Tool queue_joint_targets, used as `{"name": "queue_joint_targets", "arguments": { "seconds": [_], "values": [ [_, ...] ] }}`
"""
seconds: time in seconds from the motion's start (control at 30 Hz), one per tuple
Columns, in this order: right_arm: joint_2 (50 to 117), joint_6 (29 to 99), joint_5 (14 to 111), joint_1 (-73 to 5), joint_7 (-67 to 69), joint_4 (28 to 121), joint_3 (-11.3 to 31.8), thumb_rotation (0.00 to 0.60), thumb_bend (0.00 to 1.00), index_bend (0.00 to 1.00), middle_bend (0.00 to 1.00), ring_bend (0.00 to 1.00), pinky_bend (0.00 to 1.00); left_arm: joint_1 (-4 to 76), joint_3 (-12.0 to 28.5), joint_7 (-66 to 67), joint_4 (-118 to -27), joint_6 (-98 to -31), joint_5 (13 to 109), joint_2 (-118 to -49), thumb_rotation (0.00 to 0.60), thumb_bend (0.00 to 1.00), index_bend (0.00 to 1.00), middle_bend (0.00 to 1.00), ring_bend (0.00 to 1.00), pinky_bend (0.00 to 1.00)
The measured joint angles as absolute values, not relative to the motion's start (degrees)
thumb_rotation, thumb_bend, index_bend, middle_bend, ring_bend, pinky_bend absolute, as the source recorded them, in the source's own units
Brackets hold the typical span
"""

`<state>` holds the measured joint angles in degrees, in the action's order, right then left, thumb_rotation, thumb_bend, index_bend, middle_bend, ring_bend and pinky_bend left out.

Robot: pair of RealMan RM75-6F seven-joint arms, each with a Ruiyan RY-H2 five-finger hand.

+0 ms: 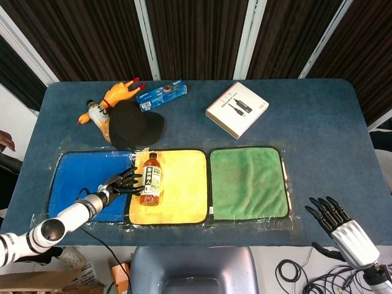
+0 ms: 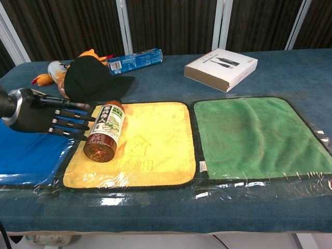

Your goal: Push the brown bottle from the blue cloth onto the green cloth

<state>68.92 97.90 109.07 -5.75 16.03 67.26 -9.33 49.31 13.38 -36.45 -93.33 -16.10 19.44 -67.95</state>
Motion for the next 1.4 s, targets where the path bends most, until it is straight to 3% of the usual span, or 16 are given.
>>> {"name": "queue_joint_targets", "arguments": {
  "seconds": [1.4],
  "values": [
    [68.8, 97.1, 108.2, -6.1, 17.8, 66.4, -9.1, 0.6, 0.14, 0.0, 0.0, 0.0, 0.0, 60.4, 11.8, -38.1, -92.2, -17.6, 13.8, -75.0, 0.6, 0.21, 0.0, 0.13, 0.1, 0.43]
  ]
}}
